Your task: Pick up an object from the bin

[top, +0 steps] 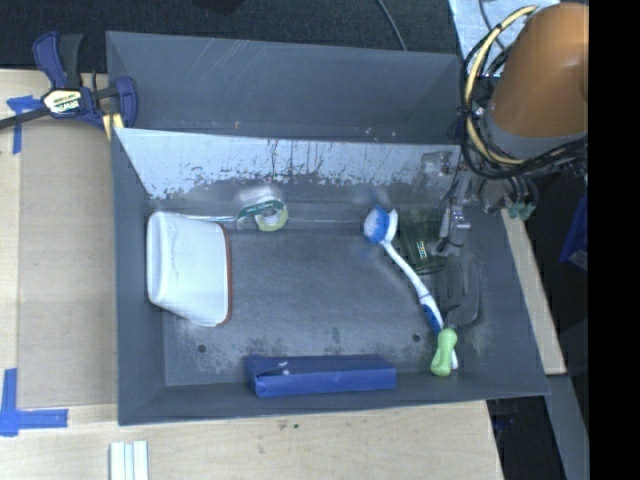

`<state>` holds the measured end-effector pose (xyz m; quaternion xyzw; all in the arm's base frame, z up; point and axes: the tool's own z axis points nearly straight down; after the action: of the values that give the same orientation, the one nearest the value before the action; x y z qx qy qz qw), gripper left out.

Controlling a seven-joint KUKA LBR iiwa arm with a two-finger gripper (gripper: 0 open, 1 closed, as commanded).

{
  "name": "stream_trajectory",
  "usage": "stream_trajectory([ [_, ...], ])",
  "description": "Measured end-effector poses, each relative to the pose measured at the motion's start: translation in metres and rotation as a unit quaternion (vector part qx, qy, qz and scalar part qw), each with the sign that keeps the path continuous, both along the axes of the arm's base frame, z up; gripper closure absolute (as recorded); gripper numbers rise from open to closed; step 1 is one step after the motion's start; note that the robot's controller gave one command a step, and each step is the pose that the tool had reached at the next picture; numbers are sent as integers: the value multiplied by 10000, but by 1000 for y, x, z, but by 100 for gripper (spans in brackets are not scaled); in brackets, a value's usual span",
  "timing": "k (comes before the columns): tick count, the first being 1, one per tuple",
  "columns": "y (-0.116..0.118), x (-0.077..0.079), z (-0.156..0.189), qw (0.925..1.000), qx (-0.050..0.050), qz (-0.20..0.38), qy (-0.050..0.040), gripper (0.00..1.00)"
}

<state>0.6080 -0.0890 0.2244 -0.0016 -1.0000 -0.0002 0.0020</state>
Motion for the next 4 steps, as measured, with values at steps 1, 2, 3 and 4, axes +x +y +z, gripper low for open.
stream_trajectory([
  [1, 1, 1, 5, 10000, -5, 11, -44, 0],
  [2, -23, 20, -133, 9975, -5, -704, -60, 0],
  [3, -20, 17, -135, 9928, -7, -1193, -65, 0],
  [4, -24, -3, -124, 9876, 9, -1567, -36, 0],
])
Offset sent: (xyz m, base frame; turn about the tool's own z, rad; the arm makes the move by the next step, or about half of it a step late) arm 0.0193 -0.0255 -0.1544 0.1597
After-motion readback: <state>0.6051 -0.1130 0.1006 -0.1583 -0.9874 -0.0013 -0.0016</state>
